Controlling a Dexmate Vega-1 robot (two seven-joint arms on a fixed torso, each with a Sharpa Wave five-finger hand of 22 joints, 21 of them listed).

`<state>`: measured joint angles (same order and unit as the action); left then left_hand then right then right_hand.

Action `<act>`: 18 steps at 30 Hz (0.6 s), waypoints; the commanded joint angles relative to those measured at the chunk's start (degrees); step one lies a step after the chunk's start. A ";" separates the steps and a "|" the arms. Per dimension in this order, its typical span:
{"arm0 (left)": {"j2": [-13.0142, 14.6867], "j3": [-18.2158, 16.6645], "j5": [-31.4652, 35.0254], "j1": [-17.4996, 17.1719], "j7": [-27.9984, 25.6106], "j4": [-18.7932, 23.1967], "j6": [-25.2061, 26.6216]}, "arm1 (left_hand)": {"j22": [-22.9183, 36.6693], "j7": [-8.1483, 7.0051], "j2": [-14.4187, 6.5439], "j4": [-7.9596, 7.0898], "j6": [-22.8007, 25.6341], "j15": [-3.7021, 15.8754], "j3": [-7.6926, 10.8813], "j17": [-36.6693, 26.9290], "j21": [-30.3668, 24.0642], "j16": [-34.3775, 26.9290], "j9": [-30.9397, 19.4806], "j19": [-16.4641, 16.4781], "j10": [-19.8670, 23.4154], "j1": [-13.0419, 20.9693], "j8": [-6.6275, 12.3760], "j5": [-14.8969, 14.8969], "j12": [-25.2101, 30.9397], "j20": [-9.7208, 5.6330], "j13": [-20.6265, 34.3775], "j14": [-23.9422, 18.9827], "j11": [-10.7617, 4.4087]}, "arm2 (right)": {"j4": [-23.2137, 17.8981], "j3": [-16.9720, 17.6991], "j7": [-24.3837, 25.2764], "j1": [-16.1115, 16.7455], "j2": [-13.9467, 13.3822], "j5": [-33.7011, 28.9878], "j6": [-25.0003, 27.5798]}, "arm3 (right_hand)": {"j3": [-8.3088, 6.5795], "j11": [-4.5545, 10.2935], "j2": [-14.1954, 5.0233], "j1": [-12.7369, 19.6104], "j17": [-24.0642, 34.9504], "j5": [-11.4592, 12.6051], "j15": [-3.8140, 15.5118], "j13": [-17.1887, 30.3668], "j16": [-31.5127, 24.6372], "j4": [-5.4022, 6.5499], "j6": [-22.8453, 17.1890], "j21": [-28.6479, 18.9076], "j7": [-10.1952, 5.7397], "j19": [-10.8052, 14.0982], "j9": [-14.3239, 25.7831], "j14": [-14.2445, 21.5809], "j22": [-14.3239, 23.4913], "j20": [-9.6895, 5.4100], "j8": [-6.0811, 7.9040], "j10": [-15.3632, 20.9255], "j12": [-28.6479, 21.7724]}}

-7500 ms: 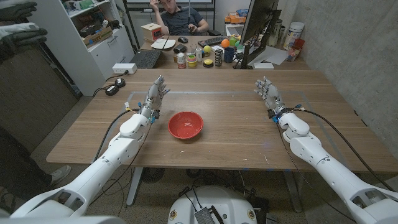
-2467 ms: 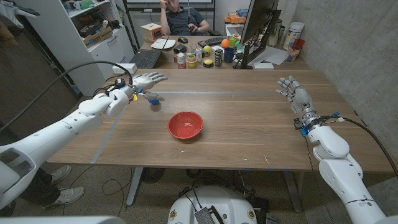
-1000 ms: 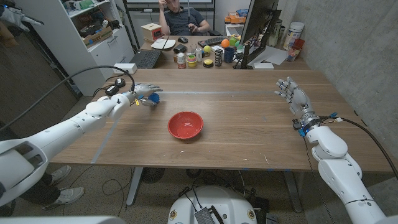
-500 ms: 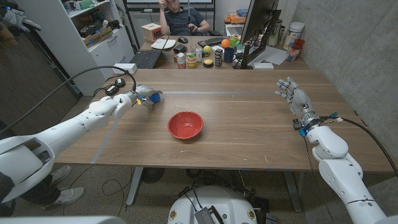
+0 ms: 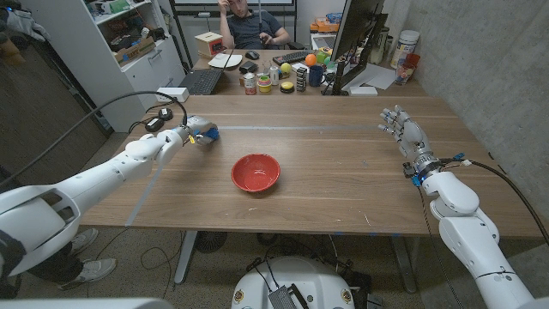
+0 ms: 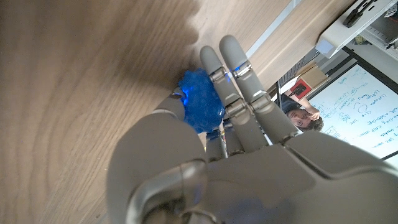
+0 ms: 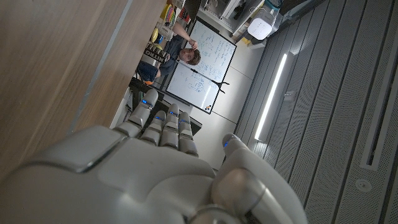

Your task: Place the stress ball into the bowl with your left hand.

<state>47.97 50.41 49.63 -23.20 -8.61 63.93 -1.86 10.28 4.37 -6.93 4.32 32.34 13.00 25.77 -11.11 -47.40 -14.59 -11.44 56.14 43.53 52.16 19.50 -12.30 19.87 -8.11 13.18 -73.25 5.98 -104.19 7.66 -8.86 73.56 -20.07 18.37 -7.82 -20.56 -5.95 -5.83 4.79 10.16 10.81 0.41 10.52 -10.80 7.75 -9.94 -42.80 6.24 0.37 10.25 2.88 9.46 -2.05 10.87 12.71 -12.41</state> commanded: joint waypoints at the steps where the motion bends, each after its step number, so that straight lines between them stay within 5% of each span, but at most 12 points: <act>1: 0.18 -0.36 -1.14 -0.81 -6.69 0.08 0.92 | 0.03 -4.45 1.33 -2.91 11.48 -0.09 2.67 -1.12 -0.63 -0.56 -0.62 2.51 20.91 -1.13 2.40 -0.38 1.84 -2.31 1.51 -4.27 -17.65 | 0.64 -0.37 -0.16 -0.50 -0.19 -0.03 0.25 | -0.39 -0.04 -1.52 -0.37 0.08 0.40 0.12 0.10 0.21 0.24 -0.41 0.14 -0.01 0.42 0.13 0.31 0.31 -2.93 0.00 0.38 -0.12; 18: 2.70 -5.14 -4.32 -4.27 -15.41 5.93 -1.62 | -0.07 -3.80 2.43 -3.71 16.97 -0.16 4.02 -1.74 -0.49 -1.06 -0.50 4.48 22.78 -1.67 4.21 -0.58 2.50 -2.44 2.13 -5.98 -17.62 | 1.08 -0.67 -0.16 -0.38 -0.19 -0.02 -0.72 | -0.41 0.05 -1.49 -0.42 0.08 0.41 0.10 0.10 0.23 0.26 -0.43 0.50 -0.05 0.56 0.13 0.32 0.32 -2.93 -0.03 0.40 -0.07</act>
<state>49.33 48.39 47.50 -25.19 -18.12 66.58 -2.02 10.13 7.91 -4.74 4.31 37.80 12.90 25.76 -12.68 -47.69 -15.50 -11.94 59.81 49.19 49.98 23.25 -12.35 22.30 -9.94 15.29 -78.87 4.82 -103.33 7.21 -9.05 73.14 -20.17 18.36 -7.82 -20.81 -5.94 -5.83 4.79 10.16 10.81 0.42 10.52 -10.58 8.00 -9.93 -42.36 6.24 0.68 10.25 2.87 9.46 -1.74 10.86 12.70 -12.41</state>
